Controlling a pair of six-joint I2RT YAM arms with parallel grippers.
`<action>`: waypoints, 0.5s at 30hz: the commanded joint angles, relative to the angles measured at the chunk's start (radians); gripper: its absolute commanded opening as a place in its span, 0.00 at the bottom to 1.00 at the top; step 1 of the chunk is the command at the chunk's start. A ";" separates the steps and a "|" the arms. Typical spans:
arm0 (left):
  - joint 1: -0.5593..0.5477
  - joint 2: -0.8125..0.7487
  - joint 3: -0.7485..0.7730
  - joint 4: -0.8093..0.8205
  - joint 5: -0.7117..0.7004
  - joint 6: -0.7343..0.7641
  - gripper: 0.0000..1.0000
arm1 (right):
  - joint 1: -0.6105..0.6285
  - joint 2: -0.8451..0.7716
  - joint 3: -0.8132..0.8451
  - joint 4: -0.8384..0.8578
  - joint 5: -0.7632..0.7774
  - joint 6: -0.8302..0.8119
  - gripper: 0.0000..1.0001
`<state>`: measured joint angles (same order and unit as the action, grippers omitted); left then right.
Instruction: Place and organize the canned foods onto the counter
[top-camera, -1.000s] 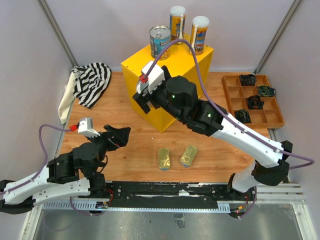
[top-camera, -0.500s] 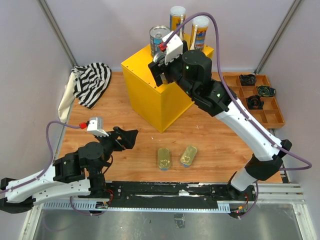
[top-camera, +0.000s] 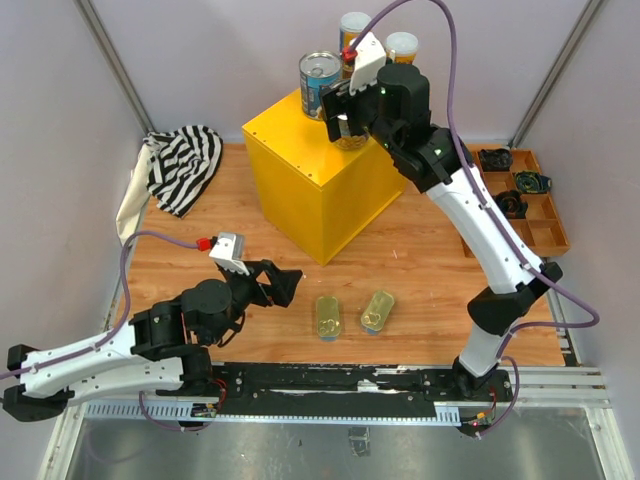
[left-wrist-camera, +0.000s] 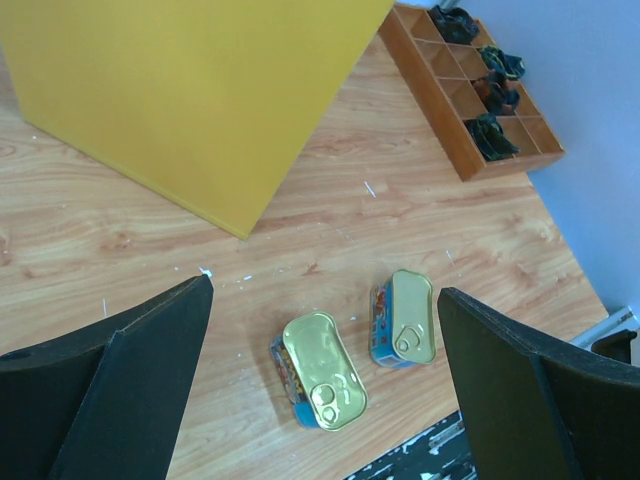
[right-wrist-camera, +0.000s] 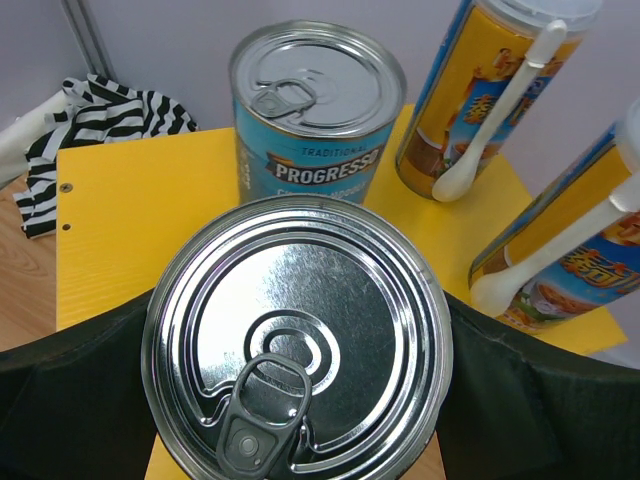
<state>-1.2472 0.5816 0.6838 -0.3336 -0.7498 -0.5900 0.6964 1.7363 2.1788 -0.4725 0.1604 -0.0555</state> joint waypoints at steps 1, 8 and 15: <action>-0.008 0.015 -0.008 0.059 0.024 0.048 0.99 | -0.043 0.000 0.157 0.058 -0.030 0.054 0.01; -0.006 0.049 -0.014 0.092 0.081 0.087 0.99 | -0.080 0.061 0.259 -0.053 -0.053 0.117 0.00; -0.004 0.083 -0.013 0.095 0.134 0.095 0.99 | -0.108 0.055 0.254 -0.079 -0.053 0.157 0.00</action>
<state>-1.2472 0.6537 0.6800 -0.2707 -0.6525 -0.5182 0.6170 1.8198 2.3692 -0.6647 0.1139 0.0635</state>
